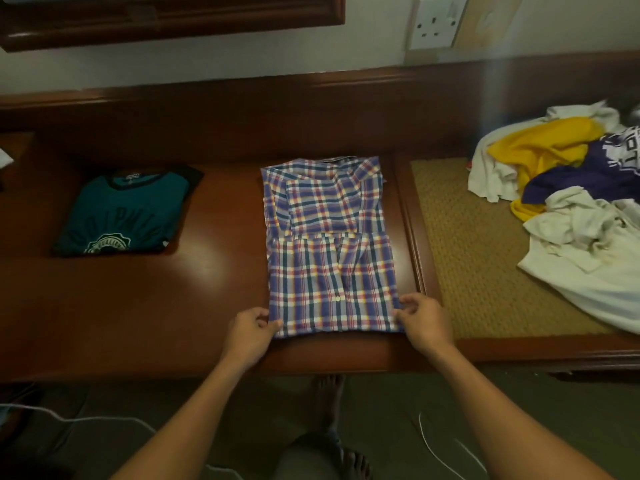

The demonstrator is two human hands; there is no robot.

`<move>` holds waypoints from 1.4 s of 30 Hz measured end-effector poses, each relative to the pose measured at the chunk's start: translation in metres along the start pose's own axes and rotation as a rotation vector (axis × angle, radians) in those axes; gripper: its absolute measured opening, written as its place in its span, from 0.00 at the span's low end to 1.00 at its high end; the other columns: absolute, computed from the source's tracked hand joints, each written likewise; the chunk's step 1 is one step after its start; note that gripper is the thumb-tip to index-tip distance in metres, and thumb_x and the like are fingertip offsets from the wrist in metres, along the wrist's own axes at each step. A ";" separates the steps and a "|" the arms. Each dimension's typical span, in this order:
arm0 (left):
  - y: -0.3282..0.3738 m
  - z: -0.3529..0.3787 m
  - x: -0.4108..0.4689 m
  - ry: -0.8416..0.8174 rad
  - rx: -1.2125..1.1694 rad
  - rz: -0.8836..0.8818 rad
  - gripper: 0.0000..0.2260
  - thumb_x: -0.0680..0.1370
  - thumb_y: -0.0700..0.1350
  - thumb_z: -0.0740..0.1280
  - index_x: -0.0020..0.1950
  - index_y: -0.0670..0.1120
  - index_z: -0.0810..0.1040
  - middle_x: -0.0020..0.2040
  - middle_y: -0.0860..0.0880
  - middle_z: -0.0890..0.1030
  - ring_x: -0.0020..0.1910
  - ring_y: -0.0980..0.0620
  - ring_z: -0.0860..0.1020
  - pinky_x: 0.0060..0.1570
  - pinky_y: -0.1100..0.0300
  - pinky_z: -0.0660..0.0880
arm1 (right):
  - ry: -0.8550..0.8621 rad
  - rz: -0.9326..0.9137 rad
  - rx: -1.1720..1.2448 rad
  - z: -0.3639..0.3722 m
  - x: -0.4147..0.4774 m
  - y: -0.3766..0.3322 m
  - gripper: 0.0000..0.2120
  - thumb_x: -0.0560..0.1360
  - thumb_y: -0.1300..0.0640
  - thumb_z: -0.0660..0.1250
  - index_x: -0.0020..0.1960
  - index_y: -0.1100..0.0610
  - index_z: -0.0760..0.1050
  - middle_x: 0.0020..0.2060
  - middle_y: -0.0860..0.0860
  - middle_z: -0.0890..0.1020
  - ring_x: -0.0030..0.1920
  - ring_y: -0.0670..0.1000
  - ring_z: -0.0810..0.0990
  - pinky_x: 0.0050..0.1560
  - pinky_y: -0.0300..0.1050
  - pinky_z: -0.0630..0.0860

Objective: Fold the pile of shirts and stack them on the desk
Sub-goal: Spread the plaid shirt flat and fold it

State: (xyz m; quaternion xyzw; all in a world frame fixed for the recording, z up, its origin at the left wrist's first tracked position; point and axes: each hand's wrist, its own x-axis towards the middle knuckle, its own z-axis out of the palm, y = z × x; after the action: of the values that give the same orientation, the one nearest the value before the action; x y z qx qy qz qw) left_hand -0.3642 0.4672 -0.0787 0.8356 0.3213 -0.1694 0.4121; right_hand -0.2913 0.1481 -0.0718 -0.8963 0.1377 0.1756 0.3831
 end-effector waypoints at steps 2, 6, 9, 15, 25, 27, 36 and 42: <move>0.001 0.002 -0.011 0.109 0.005 0.005 0.13 0.77 0.53 0.73 0.56 0.46 0.82 0.44 0.52 0.85 0.44 0.54 0.82 0.46 0.55 0.78 | 0.026 -0.039 -0.014 0.000 -0.002 0.001 0.08 0.77 0.57 0.73 0.56 0.55 0.82 0.39 0.43 0.79 0.40 0.43 0.78 0.38 0.37 0.70; 0.005 0.007 -0.022 0.183 0.030 0.022 0.06 0.79 0.51 0.71 0.48 0.49 0.80 0.41 0.54 0.81 0.45 0.52 0.81 0.47 0.56 0.76 | 0.074 -0.082 -0.007 0.001 0.003 -0.005 0.08 0.76 0.57 0.73 0.56 0.52 0.83 0.41 0.48 0.83 0.43 0.48 0.81 0.43 0.43 0.77; 0.001 0.013 -0.023 0.149 0.087 0.013 0.06 0.78 0.50 0.72 0.45 0.48 0.83 0.43 0.53 0.83 0.48 0.50 0.81 0.54 0.51 0.79 | 0.067 -0.094 -0.002 0.002 0.002 -0.004 0.06 0.76 0.57 0.73 0.53 0.52 0.83 0.42 0.49 0.84 0.44 0.49 0.82 0.44 0.45 0.78; -0.016 0.009 -0.031 0.152 0.076 0.053 0.06 0.79 0.51 0.71 0.51 0.51 0.78 0.55 0.52 0.79 0.55 0.53 0.77 0.55 0.54 0.76 | 0.059 -0.156 0.030 0.001 -0.023 0.023 0.13 0.77 0.56 0.73 0.60 0.52 0.80 0.45 0.44 0.82 0.46 0.43 0.80 0.43 0.38 0.74; -0.032 0.007 -0.041 0.258 0.853 0.763 0.19 0.71 0.49 0.79 0.61 0.51 0.82 0.58 0.50 0.81 0.54 0.50 0.78 0.49 0.54 0.74 | -0.028 -0.571 -0.548 0.008 -0.030 0.046 0.18 0.77 0.54 0.72 0.66 0.48 0.79 0.68 0.47 0.71 0.64 0.50 0.77 0.55 0.47 0.81; -0.024 0.005 -0.038 0.258 0.835 0.709 0.14 0.75 0.48 0.74 0.60 0.52 0.82 0.58 0.53 0.82 0.54 0.53 0.77 0.51 0.55 0.72 | -0.006 -0.573 -0.503 0.011 -0.025 0.044 0.09 0.78 0.53 0.70 0.58 0.49 0.82 0.67 0.47 0.72 0.64 0.50 0.76 0.55 0.48 0.81; 0.001 -0.041 -0.057 0.192 0.656 0.741 0.10 0.81 0.49 0.66 0.61 0.55 0.80 0.58 0.57 0.81 0.59 0.57 0.74 0.53 0.58 0.61 | 0.038 -0.739 -0.365 -0.047 -0.040 0.015 0.08 0.79 0.56 0.67 0.57 0.51 0.79 0.62 0.45 0.78 0.60 0.47 0.78 0.48 0.39 0.76; 0.043 -0.082 -0.042 0.241 0.527 0.741 0.08 0.81 0.47 0.67 0.58 0.55 0.82 0.52 0.54 0.83 0.52 0.53 0.78 0.56 0.54 0.66 | 0.078 -0.748 -0.325 -0.084 -0.021 -0.048 0.07 0.79 0.60 0.69 0.56 0.54 0.81 0.51 0.48 0.81 0.51 0.51 0.80 0.45 0.42 0.73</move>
State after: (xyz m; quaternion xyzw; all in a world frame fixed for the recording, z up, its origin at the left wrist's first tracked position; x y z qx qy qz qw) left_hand -0.3642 0.4962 0.0183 0.9839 -0.0069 0.0114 0.1781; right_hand -0.2745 0.1211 0.0220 -0.9394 -0.2128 0.0094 0.2686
